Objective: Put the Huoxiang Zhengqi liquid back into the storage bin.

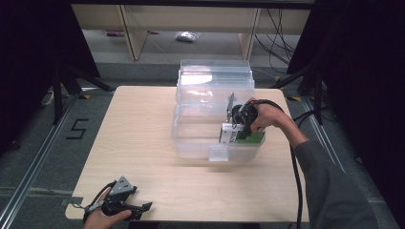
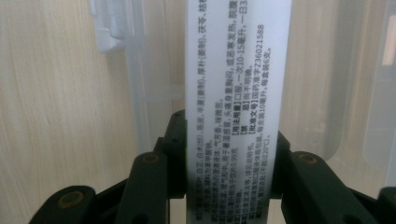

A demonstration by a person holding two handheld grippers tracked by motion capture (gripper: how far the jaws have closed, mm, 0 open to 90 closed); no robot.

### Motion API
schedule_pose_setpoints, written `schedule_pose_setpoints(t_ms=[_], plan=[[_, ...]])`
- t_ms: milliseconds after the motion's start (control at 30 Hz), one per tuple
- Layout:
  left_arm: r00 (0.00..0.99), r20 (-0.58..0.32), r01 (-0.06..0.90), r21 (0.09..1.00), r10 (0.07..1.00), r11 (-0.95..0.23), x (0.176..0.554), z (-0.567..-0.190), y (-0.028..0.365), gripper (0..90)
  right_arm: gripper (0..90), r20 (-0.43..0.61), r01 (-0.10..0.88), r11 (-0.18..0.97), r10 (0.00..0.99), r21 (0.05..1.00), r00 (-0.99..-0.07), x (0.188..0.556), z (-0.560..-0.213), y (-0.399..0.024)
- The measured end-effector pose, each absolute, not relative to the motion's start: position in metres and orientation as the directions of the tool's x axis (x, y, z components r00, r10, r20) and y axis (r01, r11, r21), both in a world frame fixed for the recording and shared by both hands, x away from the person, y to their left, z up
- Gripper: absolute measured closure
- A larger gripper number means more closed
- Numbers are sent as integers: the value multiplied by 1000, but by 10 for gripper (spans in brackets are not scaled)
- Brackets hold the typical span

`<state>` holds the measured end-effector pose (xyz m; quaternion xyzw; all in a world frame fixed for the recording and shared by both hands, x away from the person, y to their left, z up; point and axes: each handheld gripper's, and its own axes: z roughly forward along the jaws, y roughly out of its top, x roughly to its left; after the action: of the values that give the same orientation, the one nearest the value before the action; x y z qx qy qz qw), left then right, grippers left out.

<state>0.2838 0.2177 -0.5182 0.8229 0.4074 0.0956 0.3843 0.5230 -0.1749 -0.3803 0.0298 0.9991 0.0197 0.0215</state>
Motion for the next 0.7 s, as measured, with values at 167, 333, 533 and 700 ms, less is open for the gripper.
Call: schedule_pose_setpoints(t_ms=[167,333,533,700], plan=[[655,-138,593,703,743,-393,285,-518,219,149,640,-38,46,999,47,24,-998,525,-387,-177],[649,-142,599,701,747,-387,284,-517,218,149,639,-36,52,999,52,18,-998,524,-391,-177],[645,-155,597,713,748,-367,284,-518,217,149,637,-29,62,998,63,14,-998,524,-396,-177],[650,-156,596,712,744,-371,284,-518,218,149,627,-22,59,998,60,12,-998,526,-403,-177]])
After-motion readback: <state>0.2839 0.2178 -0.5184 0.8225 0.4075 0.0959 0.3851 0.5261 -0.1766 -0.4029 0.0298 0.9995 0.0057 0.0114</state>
